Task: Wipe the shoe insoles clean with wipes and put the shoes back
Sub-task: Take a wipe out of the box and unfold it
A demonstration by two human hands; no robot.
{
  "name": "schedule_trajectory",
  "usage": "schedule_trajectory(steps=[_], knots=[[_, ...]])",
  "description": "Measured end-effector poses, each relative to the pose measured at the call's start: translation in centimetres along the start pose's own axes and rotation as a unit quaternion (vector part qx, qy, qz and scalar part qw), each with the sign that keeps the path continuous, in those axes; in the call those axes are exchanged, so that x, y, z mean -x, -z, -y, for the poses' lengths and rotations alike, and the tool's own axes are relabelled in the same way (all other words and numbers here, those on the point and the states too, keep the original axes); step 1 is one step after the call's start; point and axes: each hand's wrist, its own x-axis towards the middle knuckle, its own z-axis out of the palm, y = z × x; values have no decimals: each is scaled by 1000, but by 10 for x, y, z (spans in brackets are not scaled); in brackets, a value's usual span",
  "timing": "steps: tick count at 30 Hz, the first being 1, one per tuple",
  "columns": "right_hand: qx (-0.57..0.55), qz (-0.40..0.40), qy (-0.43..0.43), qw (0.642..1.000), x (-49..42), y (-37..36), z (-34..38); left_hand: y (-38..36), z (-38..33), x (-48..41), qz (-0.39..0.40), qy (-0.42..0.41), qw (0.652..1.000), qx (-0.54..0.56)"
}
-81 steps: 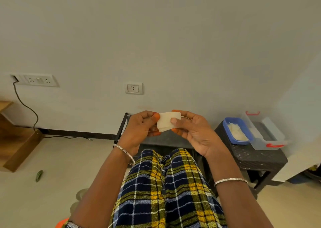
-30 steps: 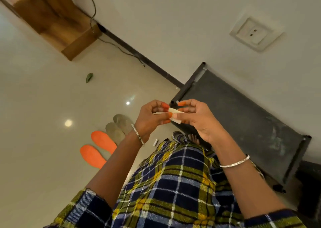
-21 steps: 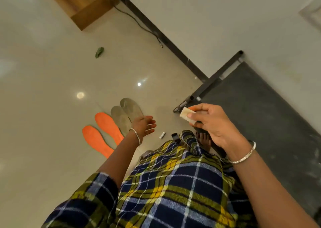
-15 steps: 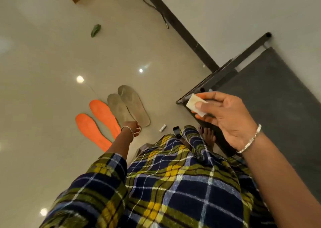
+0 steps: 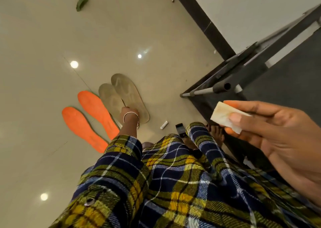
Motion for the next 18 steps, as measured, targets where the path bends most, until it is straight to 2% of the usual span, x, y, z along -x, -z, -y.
schedule_trajectory(steps=[2,7,11,18], knots=[[-1,-1,-3,1000,-2,1,-3,13,-15,35,-7,-14,1000,0],[23,5,11,1000,-4,3,-7,-7,0,-17,-8,36,997,63],[16,7,18,1000,-4,4,-4,19,-30,78,2,3,994,110],[6,11,29,1000,9,2,7,38,-25,134,26,-48,974,222]])
